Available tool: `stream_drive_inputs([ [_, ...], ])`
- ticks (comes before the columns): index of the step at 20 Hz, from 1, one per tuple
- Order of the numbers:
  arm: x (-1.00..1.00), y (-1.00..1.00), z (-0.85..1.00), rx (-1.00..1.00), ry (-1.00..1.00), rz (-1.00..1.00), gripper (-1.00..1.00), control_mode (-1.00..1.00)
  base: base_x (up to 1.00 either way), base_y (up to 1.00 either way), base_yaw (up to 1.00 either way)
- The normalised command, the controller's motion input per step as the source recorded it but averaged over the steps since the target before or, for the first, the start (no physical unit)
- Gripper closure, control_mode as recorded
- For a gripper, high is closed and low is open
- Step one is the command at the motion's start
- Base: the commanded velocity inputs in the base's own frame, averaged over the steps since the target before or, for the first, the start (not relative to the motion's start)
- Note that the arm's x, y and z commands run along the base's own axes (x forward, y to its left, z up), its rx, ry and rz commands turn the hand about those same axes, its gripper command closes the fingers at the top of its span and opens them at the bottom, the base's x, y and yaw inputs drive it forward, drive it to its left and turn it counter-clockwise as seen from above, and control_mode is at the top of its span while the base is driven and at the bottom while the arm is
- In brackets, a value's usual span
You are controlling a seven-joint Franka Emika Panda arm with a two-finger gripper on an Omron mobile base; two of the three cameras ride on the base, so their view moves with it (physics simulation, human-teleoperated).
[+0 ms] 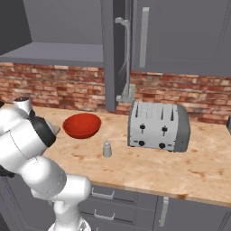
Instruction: Open the cabinet. Place the bowl and condiment on the counter. Then place the lime and garlic on the cutting board.
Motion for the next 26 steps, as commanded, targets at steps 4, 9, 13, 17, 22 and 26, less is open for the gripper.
stream_drive_inputs([
  [4,0.03,0.0,0.25,0.0,-0.05,0.04,-1.0,-1.0,0.0,0.0,0.0],
  [9,-0.45,-0.2,0.76,0.0,-0.01,0.01,-1.0,-1.0,0.0,0.0,0.0],
  [13,-0.71,-0.59,0.63,0.0,0.0,0.0,-1.0,-1.0,0.0,0.0,0.0],
  [17,-0.3,-0.58,0.68,0.0,-0.01,-0.01,-1.0,-1.0,0.0,0.0,0.0],
  [22,-0.04,-0.5,0.74,0.0,-0.02,-0.04,-1.0,-1.0,0.0,0.0,0.0],
  [26,0.0,-0.41,0.59,0.0,-0.05,-0.01,-1.0,-1.0,0.0,0.0,0.0],
])
